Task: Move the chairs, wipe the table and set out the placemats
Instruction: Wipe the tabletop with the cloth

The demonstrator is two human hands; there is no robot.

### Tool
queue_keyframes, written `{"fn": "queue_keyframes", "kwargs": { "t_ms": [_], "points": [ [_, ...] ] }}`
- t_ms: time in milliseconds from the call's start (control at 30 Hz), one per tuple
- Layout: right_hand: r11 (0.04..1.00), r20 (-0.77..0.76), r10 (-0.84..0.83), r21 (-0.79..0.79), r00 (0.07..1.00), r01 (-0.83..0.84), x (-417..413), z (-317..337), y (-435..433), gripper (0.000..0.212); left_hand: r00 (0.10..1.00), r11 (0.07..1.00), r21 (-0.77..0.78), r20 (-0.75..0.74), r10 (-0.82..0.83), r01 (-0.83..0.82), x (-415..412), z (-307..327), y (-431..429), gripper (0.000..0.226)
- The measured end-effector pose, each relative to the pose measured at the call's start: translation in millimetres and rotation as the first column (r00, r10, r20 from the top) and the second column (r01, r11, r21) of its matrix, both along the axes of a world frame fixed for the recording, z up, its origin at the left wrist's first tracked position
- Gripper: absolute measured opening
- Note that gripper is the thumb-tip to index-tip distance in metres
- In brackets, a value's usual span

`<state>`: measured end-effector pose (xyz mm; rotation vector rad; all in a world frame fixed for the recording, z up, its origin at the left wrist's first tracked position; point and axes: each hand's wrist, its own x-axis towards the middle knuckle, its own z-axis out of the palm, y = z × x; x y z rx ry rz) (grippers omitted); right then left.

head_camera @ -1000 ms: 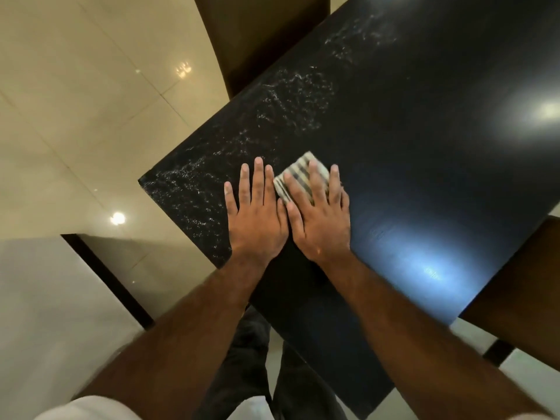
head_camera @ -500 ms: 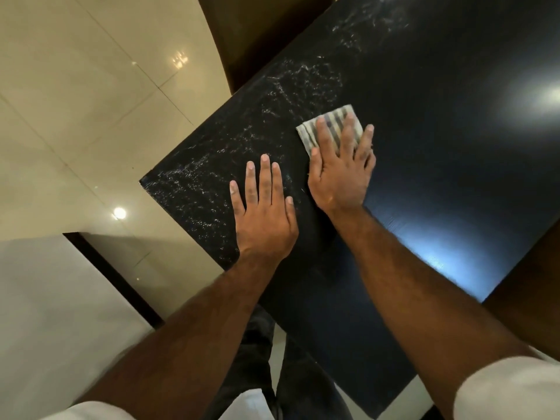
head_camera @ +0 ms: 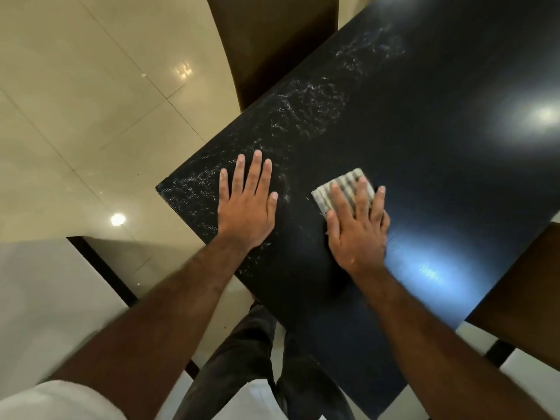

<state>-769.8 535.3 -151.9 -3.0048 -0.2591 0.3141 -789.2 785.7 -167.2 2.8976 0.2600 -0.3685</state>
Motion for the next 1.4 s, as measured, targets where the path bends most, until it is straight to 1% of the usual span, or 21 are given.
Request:
{"fn": "queue_keyframes", "kwargs": {
  "t_ms": [67, 133, 200, 300, 367, 433, 500, 567, 633, 700, 800, 867, 933, 1000, 1067, 1167, 1267, 1333, 1400],
  "points": [
    [0.990, 0.012, -0.138, 0.020, 0.990, 0.138, 34.8, -3.9, 8.6, 0.061, 0.999, 0.999, 0.012, -0.017, -0.033, 0.033, 7.6, -1.9, 10.7, 0.072],
    [0.976, 0.012, -0.209, 0.062, 0.978, 0.208, 75.6, -7.9, 23.7, 0.062, 0.999, 0.999, -0.009, -0.021, -0.038, 0.038, 10.4, -2.9, 12.0, 0.073],
    [0.975, 0.018, -0.206, 0.095, 0.978, 0.203, 110.4, -12.1, 45.6, 0.062, 0.999, 0.999, -0.034, -0.030, -0.033, 0.032, 10.8, -4.0, 11.7, 0.074],
    [0.989, 0.032, -0.119, 0.097, 0.992, 0.115, 130.2, -16.1, 82.6, 0.062, 0.998, 0.997, -0.063, -0.043, -0.042, 0.040, 11.7, -3.2, 15.0, 0.076],
    [0.996, 0.050, -0.035, 0.086, 0.998, 0.031, 118.8, -15.0, 98.5, 0.061, 0.997, 0.996, -0.072, -0.054, -0.057, 0.053, 11.7, -0.5, 16.9, 0.078],
    [0.994, 0.065, 0.083, 0.061, 0.994, -0.087, 89.9, -12.3, 100.0, 0.061, 0.994, 0.994, -0.084, -0.071, -0.078, 0.072, 10.8, 1.6, 18.0, 0.080],
    [0.981, 0.039, 0.184, 0.058, 0.982, -0.186, 51.1, -10.2, 90.6, 0.062, 0.991, 0.990, -0.106, -0.093, -0.099, 0.089, 11.5, 2.6, 21.1, 0.082],
    [0.970, -0.010, 0.237, 0.062, 0.971, -0.236, 10.1, -5.2, 74.3, 0.061, 0.985, 0.985, -0.140, -0.126, -0.116, 0.098, 14.2, 4.7, 24.7, 0.084],
    [0.968, -0.075, 0.247, 0.059, 0.966, -0.243, -22.8, 0.1, 52.7, 0.061, 0.981, 0.983, -0.156, -0.152, -0.119, 0.095, 17.1, 6.6, 25.8, 0.087],
    [0.975, -0.105, 0.219, 0.052, 0.970, -0.214, -38.4, 4.0, 30.7, 0.062, 0.981, 0.985, -0.147, -0.158, -0.110, 0.087, 18.7, 7.5, 24.1, 0.089],
    [0.993, -0.063, 0.114, 0.005, 0.991, -0.114, -27.0, 3.0, 14.9, 0.062, 0.987, 0.987, -0.134, -0.126, -0.102, 0.085, 17.3, 5.6, 22.0, 0.088],
    [1.000, -0.014, 0.014, -0.008, 1.000, -0.014, 2.5, -2.2, 20.5, 0.062, 0.988, 0.987, -0.137, -0.116, -0.097, 0.081, 17.3, 4.1, 21.7, 0.087],
    [0.997, 0.016, -0.075, 0.022, 0.997, 0.075, 42.1, -7.7, 36.8, 0.061, 0.989, 0.988, -0.136, -0.116, -0.089, 0.073, 17.2, 2.2, 21.6, 0.087],
    [0.994, 0.037, -0.100, 0.057, 0.994, 0.098, 81.7, -11.0, 60.2, 0.061, 0.989, 0.988, -0.137, -0.117, -0.086, 0.069, 17.5, 1.3, 22.0, 0.088],
    [0.995, 0.041, -0.063, 0.076, 0.997, 0.060, 107.7, -14.2, 86.3, 0.062, 0.988, 0.986, -0.148, -0.117, -0.096, 0.078, 16.9, 1.5, 23.7, 0.088],
    [0.997, 0.056, 0.037, 0.065, 0.998, -0.040, 111.1, -16.5, 116.3, 0.063, 0.987, 0.983, -0.160, -0.118, -0.111, 0.092, 15.1, 2.0, 25.8, 0.090],
    [0.982, 0.047, 0.174, 0.059, 0.984, -0.177, 77.1, -14.6, 121.2, 0.063, 0.982, 0.975, -0.204, -0.146, -0.122, 0.091, 15.6, 1.5, 28.3, 0.098],
    [0.972, 0.016, 0.224, 0.064, 0.974, -0.225, 43.3, -11.5, 113.0, 0.063, 0.976, 0.964, -0.250, -0.171, -0.133, 0.088, 17.1, 2.3, 33.3, 0.105],
    [0.965, -0.029, 0.256, 0.075, 0.966, -0.253, 8.6, -5.9, 98.7, 0.062, 0.972, 0.938, -0.340, -0.193, -0.135, 0.063, 18.2, 5.2, 39.4, 0.103]
  ]
}}
